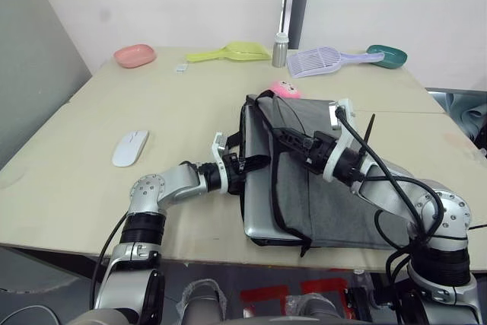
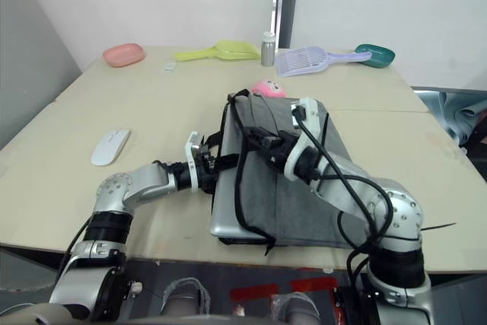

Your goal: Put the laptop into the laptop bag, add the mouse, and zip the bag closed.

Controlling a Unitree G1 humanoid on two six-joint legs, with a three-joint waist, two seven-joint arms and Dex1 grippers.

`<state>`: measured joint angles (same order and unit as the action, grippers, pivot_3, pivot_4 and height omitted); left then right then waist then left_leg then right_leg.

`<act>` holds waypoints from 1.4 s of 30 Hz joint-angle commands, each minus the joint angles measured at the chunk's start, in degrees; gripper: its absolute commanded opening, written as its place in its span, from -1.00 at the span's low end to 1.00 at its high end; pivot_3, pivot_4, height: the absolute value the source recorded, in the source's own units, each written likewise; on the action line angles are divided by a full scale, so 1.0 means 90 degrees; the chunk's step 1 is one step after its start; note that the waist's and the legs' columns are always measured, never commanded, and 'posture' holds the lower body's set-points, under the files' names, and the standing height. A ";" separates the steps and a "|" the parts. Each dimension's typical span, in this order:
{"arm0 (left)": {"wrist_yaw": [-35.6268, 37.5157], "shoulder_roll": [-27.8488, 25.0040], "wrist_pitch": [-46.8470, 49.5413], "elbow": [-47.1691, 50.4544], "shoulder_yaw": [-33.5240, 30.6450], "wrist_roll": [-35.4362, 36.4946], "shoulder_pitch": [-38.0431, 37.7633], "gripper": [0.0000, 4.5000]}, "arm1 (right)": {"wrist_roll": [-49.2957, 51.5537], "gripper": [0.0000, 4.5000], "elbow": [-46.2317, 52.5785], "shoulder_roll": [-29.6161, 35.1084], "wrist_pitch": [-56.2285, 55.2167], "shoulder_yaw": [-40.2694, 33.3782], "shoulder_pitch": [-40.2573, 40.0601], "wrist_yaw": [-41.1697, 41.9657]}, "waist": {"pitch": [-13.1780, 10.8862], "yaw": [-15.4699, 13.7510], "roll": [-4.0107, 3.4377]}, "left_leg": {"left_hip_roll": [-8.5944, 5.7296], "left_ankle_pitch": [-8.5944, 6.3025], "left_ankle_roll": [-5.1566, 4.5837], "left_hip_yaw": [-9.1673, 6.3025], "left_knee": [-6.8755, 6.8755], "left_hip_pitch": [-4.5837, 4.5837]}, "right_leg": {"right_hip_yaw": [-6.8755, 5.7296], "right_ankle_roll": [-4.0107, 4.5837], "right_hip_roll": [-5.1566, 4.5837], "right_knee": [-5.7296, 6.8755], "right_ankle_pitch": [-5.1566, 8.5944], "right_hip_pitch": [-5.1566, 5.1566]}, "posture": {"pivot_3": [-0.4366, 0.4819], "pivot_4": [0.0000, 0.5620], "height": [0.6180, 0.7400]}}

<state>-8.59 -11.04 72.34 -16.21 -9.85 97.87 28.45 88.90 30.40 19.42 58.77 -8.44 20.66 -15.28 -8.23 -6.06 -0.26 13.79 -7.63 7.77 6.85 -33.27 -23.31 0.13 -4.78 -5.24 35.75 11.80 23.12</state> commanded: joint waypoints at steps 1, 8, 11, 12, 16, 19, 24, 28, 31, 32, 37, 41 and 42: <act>0.0464 0.0176 -0.0029 0.0429 0.0025 0.0100 0.0124 -0.87 | 0.0371 -0.98 0.0391 0.0037 -0.0364 0.0196 -0.0033 -0.0088 | 0.0000 -0.0003 0.0000 | 0.0000 0.0000 0.0000 0.0000 0.0000 0.0000 | 0.0000 0.0000 0.0000 0.0000 0.0000 0.0000 | -0.05 -0.47 1.00; 0.0494 0.0376 -0.0179 -0.0039 -0.0052 -0.0192 0.0648 -0.87 | 0.0522 -0.98 0.0447 0.0086 -0.0699 0.0591 -0.0154 -0.0229 | 0.0000 0.0004 0.0000 | 0.0000 0.0000 0.0000 0.0000 -0.0008 0.0000 | 0.0003 -0.0007 0.0000 0.0003 -0.0004 0.0000 | -0.05 -0.47 1.00; 0.0470 0.0447 -0.0187 -0.0116 -0.0085 -0.0254 0.0762 -0.87 | 0.0563 -0.98 0.0467 0.0156 -0.0818 0.0690 -0.0164 -0.0268 | 0.0000 0.0003 0.0000 | -0.0001 0.0000 0.0000 0.0000 -0.0009 -0.0003 | 0.0004 -0.0008 0.0000 0.0001 -0.0004 0.0000 | -0.05 -0.47 1.00; 0.0468 0.0457 -0.0185 -0.0138 -0.0104 -0.0273 0.0784 -0.87 | 0.0573 -0.98 0.0467 0.0187 -0.0850 0.0701 -0.0173 -0.0272 | 0.0000 0.0003 0.0000 | -0.0001 0.0000 -0.0001 0.0000 -0.0008 -0.0005 | 0.0003 -0.0007 0.0000 0.0000 -0.0004 0.0000 | -0.05 -0.47 1.00; 0.0487 0.0449 -0.0165 -0.0162 -0.0172 -0.0348 0.0884 -0.87 | 0.0599 -0.98 0.0459 0.0348 -0.0960 0.0728 -0.0200 -0.0263 | 0.0000 0.0003 0.0000 | -0.0001 0.0000 -0.0001 -0.0001 -0.0007 -0.0008 | 0.0002 -0.0007 0.0000 -0.0002 -0.0004 0.0002 | -0.05 -0.47 1.00; 0.0543 0.0424 -0.0113 -0.0078 -0.0171 -0.0364 0.0903 -0.87 | 0.0643 -0.98 0.0470 0.0457 -0.1018 0.0739 -0.0220 -0.0249 | 0.0000 0.0004 0.0000 | -0.0001 0.0000 -0.0001 -0.0001 -0.0008 -0.0008 | 0.0002 -0.0008 0.0000 -0.0001 -0.0004 0.0002 | -0.05 -0.47 1.00; 0.0488 0.0378 -0.0065 0.0096 -0.0132 -0.0390 0.0856 -0.41 | 0.0687 -1.00 0.0418 0.0632 -0.1087 0.0720 -0.0209 -0.0184 | 0.0000 0.0004 0.0000 | -0.0001 0.0000 -0.0001 -0.0001 -0.0009 -0.0008 | 0.0002 -0.0008 0.0000 -0.0001 -0.0004 0.0002 | -0.05 -0.47 1.00; 0.0426 0.0375 -0.0054 0.0205 -0.0192 -0.0251 0.0845 0.21 | 0.0701 -1.00 0.0376 0.0813 -0.1126 0.0659 -0.0233 -0.0087 | 0.0001 -0.0001 0.0001 | -0.0002 0.0000 -0.0001 -0.0002 -0.0011 -0.0010 | 0.0002 -0.0008 -0.0001 -0.0001 -0.0005 0.0002 | -0.05 -0.47 1.00; 0.0354 0.0289 -0.0017 0.0244 -0.0228 -0.0182 0.0864 0.66 | 0.0693 -1.00 0.0319 0.0967 -0.1158 0.0588 -0.0258 0.0011 | 0.0001 0.0000 0.0001 | -0.0002 0.0000 -0.0001 -0.0003 -0.0015 -0.0010 | 0.0002 -0.0009 -0.0001 0.0001 -0.0005 0.0002 | -0.05 -0.47 1.00; 0.0347 0.0238 0.0026 0.0278 -0.0229 -0.0127 0.0867 0.66 | 0.0664 -1.00 0.0266 0.1043 -0.1159 0.0537 -0.0260 0.0064 | 0.0000 0.0001 0.0001 | -0.0002 0.0000 -0.0001 -0.0003 -0.0016 -0.0010 | 0.0003 -0.0010 -0.0001 0.0001 -0.0006 0.0001 | -0.05 -0.47 1.00; 0.0322 -0.0436 0.0456 0.0355 -0.0166 0.0431 0.0963 0.66 | 0.0563 -1.00 0.0007 0.1389 -0.1190 0.0290 -0.0296 0.0341 | 0.0001 -0.0007 0.0001 | -0.0002 0.0000 -0.0001 -0.0004 -0.0018 -0.0011 | 0.0003 -0.0012 -0.0001 0.0002 -0.0007 0.0002 | -0.05 -0.47 1.00; 0.0236 -0.0918 0.0505 0.0387 -0.0052 0.0854 0.1012 0.66 | 0.0490 -1.00 -0.0155 0.1610 -0.1183 0.0131 -0.0318 0.0541 | 0.0002 -0.0018 0.0001 | -0.0005 0.0000 -0.0002 -0.0004 -0.0027 -0.0012 | 0.0003 -0.0015 -0.0006 0.0004 -0.0009 0.0000 | -0.05 -0.47 1.00; 0.0140 -0.1059 0.0471 0.0429 -0.0005 0.1078 0.1046 0.66 | 0.0460 -1.00 -0.0222 0.1677 -0.1175 0.0081 -0.0316 0.0604 | 0.0002 -0.0014 0.0001 | -0.0005 -0.0001 -0.0002 -0.0005 -0.0028 -0.0013 | 0.0003 -0.0015 -0.0006 0.0004 -0.0009 0.0000 | -0.05 -0.47 1.00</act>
<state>-6.99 -19.54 76.59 -14.80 -10.20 103.76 36.47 92.84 27.69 33.81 49.39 -4.83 17.54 -11.16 -8.21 -6.19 -0.25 13.74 -7.63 7.75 6.81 -33.53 -23.43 0.15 -4.92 -5.29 35.81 11.71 23.12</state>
